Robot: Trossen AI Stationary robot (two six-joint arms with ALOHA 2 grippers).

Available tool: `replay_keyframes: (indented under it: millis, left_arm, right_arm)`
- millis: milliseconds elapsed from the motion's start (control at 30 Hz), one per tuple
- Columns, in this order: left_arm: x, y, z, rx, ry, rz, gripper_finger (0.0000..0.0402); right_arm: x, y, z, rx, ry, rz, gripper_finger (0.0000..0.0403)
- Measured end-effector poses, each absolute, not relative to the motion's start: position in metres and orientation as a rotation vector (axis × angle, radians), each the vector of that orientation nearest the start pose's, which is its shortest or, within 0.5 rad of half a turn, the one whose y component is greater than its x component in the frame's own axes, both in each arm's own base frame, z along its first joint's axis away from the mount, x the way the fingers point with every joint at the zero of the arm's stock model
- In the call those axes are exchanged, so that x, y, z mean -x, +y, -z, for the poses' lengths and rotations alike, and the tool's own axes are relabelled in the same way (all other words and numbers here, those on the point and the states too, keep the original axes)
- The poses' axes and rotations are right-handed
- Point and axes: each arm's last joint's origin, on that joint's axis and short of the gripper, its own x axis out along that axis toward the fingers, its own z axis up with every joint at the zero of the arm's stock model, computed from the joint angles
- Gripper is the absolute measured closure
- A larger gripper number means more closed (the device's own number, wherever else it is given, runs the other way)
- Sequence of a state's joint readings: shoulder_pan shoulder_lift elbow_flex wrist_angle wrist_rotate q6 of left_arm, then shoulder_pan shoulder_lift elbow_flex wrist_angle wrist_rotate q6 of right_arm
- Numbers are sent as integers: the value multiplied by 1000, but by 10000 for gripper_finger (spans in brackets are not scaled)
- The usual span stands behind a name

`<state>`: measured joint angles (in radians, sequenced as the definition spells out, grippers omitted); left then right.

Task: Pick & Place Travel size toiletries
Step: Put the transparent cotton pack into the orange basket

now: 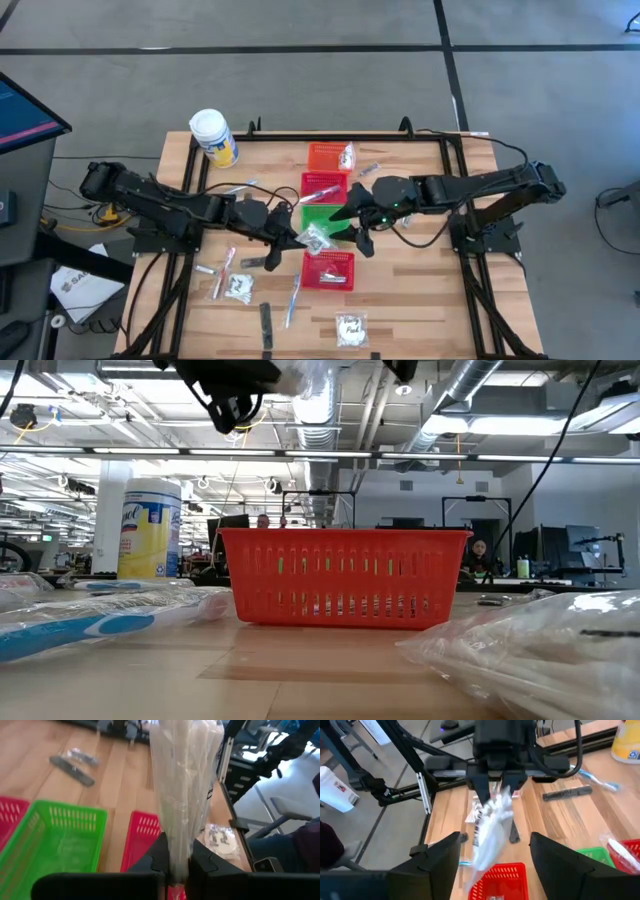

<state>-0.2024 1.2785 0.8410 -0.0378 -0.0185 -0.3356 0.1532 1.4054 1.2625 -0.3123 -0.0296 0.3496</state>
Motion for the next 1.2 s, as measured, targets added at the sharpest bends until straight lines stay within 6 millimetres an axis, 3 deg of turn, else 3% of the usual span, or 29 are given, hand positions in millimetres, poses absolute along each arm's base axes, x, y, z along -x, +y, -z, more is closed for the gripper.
replay_keyframes:
  millis: [133,633,833,1200]
  left_arm:
    - [-273,-55,-262,272,488,89,387]
    - [-276,-50,-265,257,449,78,385]
    - [-276,-50,-266,255,447,79,385]
    - [-276,-49,-267,241,431,63,385]
  right_arm:
    - [-308,48,-351,-316,458,-102,171]
    - [-326,40,-328,-328,535,-53,174]
    - [-328,41,-334,-332,474,-69,176]
    - [-337,38,-328,-341,469,-84,207]
